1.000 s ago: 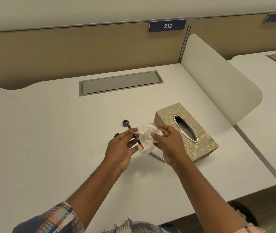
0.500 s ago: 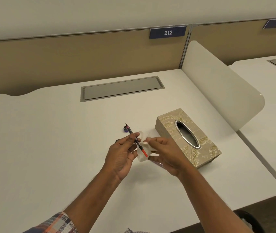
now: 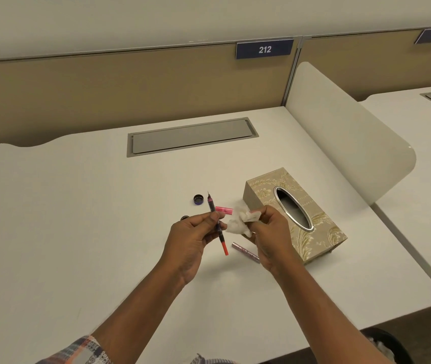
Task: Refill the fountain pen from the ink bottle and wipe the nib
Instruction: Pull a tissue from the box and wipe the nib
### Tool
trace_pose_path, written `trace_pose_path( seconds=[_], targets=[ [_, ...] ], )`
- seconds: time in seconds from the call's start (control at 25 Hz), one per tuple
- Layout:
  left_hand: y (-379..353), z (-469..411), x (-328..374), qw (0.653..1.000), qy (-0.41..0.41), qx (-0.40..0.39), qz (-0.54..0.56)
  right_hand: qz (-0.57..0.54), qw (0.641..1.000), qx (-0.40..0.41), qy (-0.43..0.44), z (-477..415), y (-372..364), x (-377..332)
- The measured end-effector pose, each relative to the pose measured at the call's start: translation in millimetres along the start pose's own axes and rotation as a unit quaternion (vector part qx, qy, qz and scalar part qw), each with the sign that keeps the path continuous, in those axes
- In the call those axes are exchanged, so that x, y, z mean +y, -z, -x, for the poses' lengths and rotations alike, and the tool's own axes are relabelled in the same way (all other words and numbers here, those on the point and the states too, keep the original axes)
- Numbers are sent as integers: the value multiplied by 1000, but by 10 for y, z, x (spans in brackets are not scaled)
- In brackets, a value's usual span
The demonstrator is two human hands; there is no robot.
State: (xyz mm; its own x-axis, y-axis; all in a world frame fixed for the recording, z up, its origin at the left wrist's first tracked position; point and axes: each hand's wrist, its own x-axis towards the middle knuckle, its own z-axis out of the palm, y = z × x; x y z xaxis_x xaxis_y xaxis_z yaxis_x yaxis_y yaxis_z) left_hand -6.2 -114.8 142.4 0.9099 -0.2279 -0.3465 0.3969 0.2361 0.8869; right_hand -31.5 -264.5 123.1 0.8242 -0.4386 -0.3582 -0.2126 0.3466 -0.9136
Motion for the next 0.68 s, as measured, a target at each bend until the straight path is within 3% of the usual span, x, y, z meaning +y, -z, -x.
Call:
trace_pose_path(
  seconds=[0.08, 0.24, 0.44, 0.68],
  targets=[
    [-2, 3, 1, 1000, -1, 0, -6, -33, 999, -17, -7, -3, -50, 4],
    [5, 12, 8, 1000, 7, 8, 0, 3, 1000, -1, 10, 21, -144, -9],
    [22, 25, 23, 1000, 6, 11, -7, -77, 991, -41, -104, 6, -167, 22],
    [10, 86, 22, 999, 19, -15, -35, -22, 999, 5, -48, 33, -172, 73]
  ],
)
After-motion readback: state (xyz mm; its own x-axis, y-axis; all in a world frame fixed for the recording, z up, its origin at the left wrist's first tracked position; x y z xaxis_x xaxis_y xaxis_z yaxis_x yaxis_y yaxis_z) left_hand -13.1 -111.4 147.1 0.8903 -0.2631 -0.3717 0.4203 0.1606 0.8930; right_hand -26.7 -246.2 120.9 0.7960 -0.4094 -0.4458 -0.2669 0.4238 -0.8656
